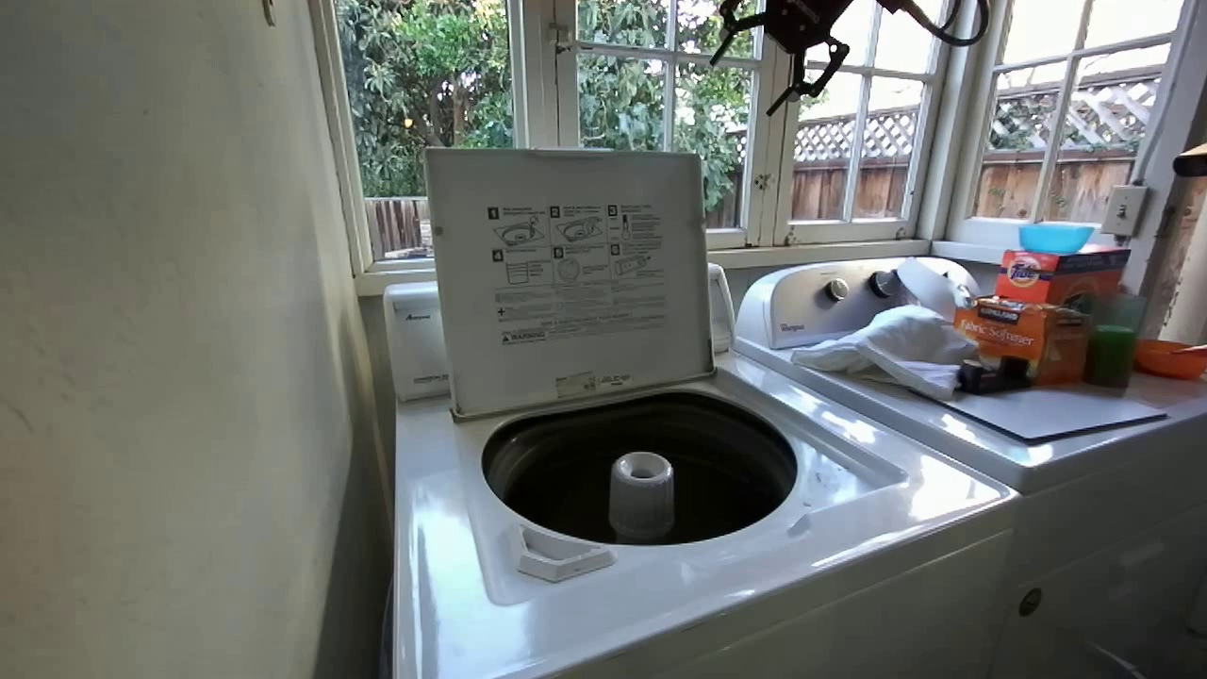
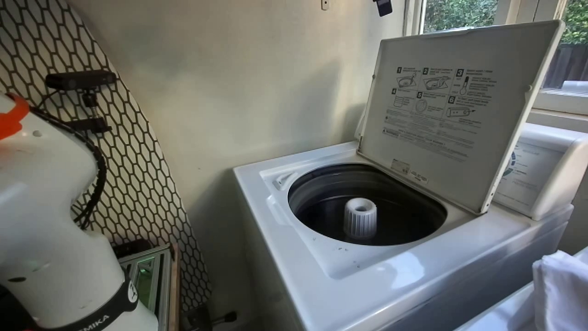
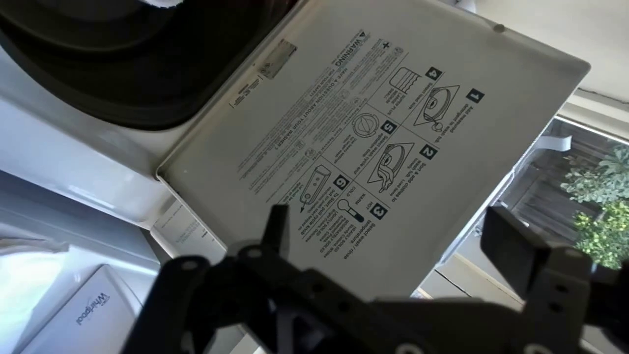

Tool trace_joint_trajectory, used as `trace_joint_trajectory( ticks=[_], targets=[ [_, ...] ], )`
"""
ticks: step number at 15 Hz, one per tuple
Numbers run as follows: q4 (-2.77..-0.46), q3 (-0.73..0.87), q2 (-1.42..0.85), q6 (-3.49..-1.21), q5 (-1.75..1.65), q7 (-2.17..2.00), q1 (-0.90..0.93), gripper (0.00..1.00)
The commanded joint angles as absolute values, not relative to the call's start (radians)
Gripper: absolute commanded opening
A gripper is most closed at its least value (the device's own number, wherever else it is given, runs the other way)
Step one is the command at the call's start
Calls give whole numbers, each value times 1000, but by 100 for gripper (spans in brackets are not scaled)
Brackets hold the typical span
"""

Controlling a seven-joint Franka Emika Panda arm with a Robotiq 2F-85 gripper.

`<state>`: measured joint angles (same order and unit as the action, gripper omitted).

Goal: Open the washing machine on the left.

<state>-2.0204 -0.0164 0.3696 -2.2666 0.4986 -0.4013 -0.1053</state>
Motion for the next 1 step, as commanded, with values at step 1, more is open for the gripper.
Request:
trace_joint_trajectory(
  ticks=[1],
  targets=[
    [-2018, 3, 368, -2268, 487, -409, -82, 100]
  ],
)
